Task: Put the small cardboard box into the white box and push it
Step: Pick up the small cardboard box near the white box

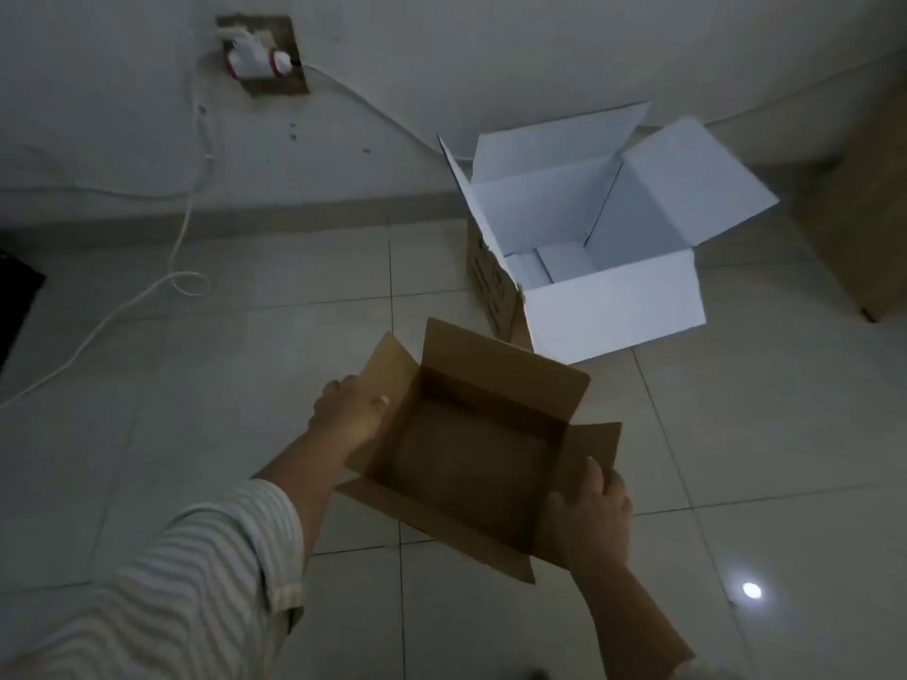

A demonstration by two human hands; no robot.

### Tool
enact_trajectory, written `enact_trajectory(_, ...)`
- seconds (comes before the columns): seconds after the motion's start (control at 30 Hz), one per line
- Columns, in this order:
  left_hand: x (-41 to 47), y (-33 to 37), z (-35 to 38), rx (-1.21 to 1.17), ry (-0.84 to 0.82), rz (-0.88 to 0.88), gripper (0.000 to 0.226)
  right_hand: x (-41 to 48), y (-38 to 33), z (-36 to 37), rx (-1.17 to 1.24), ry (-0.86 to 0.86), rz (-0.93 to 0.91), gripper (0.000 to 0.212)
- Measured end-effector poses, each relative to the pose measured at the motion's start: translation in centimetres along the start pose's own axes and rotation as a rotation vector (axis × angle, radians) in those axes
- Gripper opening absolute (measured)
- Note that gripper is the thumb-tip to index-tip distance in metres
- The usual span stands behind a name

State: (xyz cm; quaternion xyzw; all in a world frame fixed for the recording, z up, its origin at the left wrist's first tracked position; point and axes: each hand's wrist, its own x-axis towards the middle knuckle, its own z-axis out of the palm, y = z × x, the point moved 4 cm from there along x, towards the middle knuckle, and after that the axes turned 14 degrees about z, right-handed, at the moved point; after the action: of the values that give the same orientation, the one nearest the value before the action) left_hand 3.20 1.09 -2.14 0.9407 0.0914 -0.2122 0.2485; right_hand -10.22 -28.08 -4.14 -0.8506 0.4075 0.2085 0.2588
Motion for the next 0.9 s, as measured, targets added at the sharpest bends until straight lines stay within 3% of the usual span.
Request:
enact_trajectory(0.1,2.6,-2.8,1.9,0.007,0.057,-0.076,0.074,2.4,1.7,2.2,-0.034,0.06,0.103,0.074)
enact_trajectory(0.2,4.9,-5.1,4.1,-0.036,0.036,-0.096,0.077,4.2,2.6,4.1,0.125,0.035,0.165,0.076)
enact_trajectory(0.37,6.4,-6.4,5.7,0.105,0.059,-0.025,0.035,6.3,2.8,5.1,0.249,0.045,0.174,0.07)
enact_trajectory(0.47,5.8,-5.9,6.2,0.179,0.067,0.012,0.029,6.5,2.5,4.8,0.293,0.038,0.16,0.052)
enact_trajectory(0.57,4.2,-5.0,5.9,0.205,0.032,0.003,0.032,5.3,2.2,3.1,0.288,0.06,0.099,0.035)
enact_trajectory(0.9,-7.5,1.1,-2.6,0.183,0.015,0.068,0.031,-4.7,-0.1,-9.6,0.194,0.085,0.035,0.042)
